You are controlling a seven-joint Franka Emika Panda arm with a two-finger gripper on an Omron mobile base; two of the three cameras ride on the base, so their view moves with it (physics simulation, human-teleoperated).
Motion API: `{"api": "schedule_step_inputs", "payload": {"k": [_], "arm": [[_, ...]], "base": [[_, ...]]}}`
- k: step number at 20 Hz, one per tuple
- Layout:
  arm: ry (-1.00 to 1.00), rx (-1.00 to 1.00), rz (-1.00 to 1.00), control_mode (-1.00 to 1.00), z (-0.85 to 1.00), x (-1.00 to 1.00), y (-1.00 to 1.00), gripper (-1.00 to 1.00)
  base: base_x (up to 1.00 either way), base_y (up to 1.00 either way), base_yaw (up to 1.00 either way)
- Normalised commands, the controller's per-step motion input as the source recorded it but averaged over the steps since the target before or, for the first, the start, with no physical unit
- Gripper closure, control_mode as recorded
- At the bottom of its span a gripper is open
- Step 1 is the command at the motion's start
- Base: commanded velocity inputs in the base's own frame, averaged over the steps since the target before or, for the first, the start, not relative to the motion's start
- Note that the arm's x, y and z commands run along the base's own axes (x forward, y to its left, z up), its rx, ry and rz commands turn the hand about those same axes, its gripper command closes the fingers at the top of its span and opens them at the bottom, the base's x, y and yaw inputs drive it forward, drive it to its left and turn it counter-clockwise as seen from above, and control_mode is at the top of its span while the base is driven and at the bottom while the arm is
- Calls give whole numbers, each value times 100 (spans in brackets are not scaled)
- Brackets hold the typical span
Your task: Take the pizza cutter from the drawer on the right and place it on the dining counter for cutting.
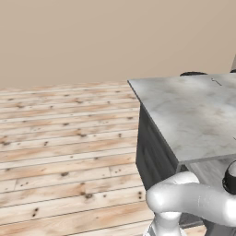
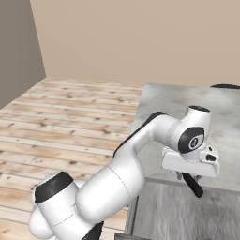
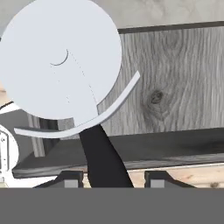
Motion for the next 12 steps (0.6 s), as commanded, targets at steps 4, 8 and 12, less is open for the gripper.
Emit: {"api": "schedule_step_inputs", "payload": {"k": [4, 8, 12], "arm": [[0, 0, -23, -100, 7, 69, 3, 100], [0, 0, -23, -100, 0, 70, 13, 100], [-6, 0, -19, -100, -15, 60, 18, 100]], "base": [[0, 0, 0], [0, 0, 0], [0, 0, 0]]}}
